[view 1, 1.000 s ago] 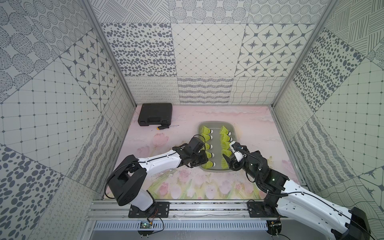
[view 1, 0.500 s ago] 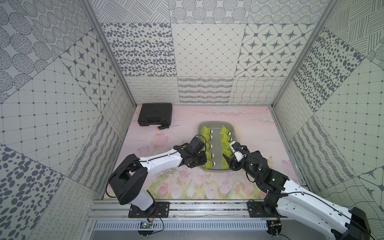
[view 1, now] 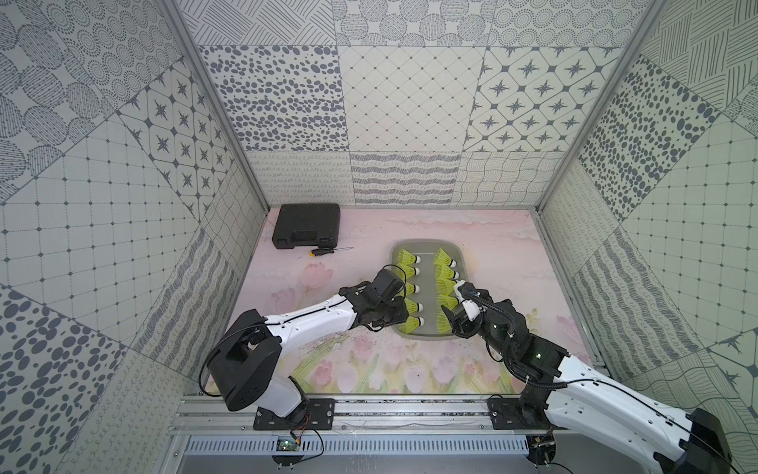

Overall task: Put the shuttlecocks into the storage box
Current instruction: Place the shuttlecock in the storage box, then reset both arms

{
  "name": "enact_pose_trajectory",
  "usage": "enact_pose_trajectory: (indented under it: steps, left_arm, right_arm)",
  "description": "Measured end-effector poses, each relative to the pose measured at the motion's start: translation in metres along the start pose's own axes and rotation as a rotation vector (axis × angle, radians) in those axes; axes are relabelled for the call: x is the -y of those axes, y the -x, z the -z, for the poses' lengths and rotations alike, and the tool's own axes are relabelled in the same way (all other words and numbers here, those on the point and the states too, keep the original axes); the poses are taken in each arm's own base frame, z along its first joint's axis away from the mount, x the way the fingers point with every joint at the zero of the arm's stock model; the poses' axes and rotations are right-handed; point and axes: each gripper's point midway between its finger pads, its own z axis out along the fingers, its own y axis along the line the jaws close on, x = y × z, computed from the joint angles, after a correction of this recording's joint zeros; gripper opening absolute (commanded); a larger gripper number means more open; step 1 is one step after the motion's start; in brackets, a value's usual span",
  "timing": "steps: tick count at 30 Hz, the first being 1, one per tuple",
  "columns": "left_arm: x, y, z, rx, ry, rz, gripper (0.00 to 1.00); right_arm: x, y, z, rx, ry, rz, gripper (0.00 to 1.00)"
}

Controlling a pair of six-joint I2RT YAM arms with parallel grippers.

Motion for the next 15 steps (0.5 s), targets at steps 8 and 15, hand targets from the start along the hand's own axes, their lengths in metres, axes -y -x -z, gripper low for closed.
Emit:
enact_pose_trajectory:
  steps: [8,15]
  left_arm:
    - [-0.001,0.017,0.028,0.114,0.022,-0.058,0.5]
    - [-0.028,0.052,0.073,0.302,0.117,-0.09,0.61]
  right_arm:
    - [0.026,-0.006,0.0,-0.013,-0.142,-0.046,0.9]
    - [0.074,-0.019,0.004,-0.042,-0.339,-0.163,0.92]
